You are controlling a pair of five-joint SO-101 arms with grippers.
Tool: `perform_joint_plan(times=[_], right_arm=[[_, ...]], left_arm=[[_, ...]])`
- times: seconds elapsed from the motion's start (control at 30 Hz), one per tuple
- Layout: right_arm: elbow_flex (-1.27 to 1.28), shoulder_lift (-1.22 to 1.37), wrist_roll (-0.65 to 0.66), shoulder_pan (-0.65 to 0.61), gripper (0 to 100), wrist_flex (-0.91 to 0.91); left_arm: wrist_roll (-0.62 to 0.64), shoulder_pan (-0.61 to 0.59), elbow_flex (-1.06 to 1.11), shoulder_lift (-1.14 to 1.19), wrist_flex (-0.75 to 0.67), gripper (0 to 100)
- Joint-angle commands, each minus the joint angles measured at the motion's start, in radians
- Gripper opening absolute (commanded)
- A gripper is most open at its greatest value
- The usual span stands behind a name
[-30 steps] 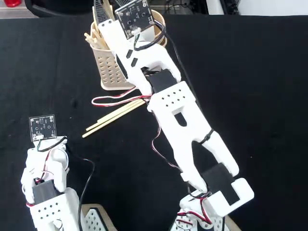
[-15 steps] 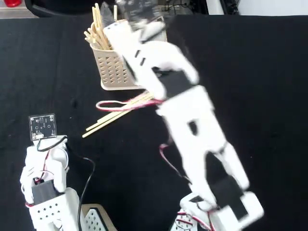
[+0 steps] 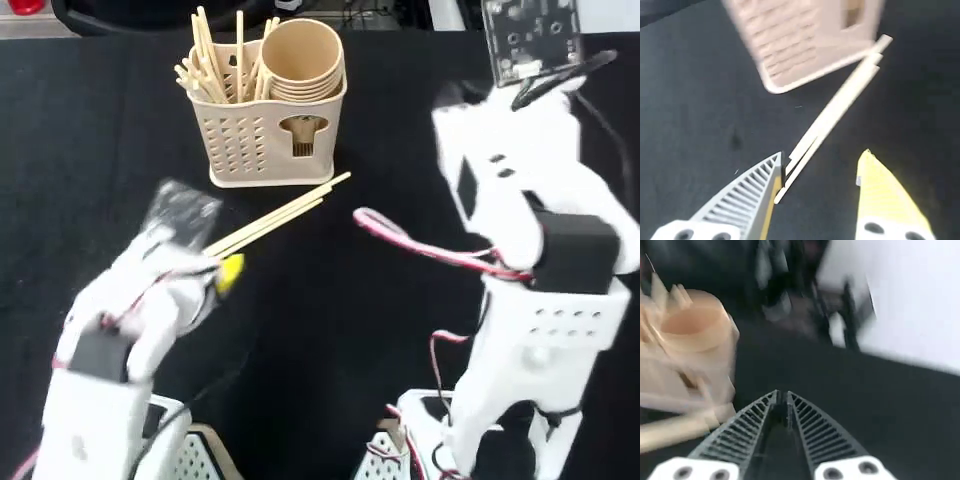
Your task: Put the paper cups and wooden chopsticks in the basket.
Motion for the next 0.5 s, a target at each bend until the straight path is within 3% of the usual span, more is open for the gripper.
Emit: perform_joint_plan(times=[0.0,0.1,0.2,0.47], right_arm=[[0.056,0.025,0.213,0.135,1.2,0.118],[0.191,0.039,0.239,0.224,1.2,0.101],[0.392,0.039,0.241,0.308,1.2,-0.025],[0.866,0.048,0.232,0.371,1.2,-0.4]], left_arm=[[-0.104,0.056,-0.219,0.388,-0.026,25],[-0.176,0.059,-0.334,0.643,-0.025,25],[-0.242,0.051,-0.39,0.819,-0.072,24],[-0.427,0.053,-0.394,1.03,-0.195,25]])
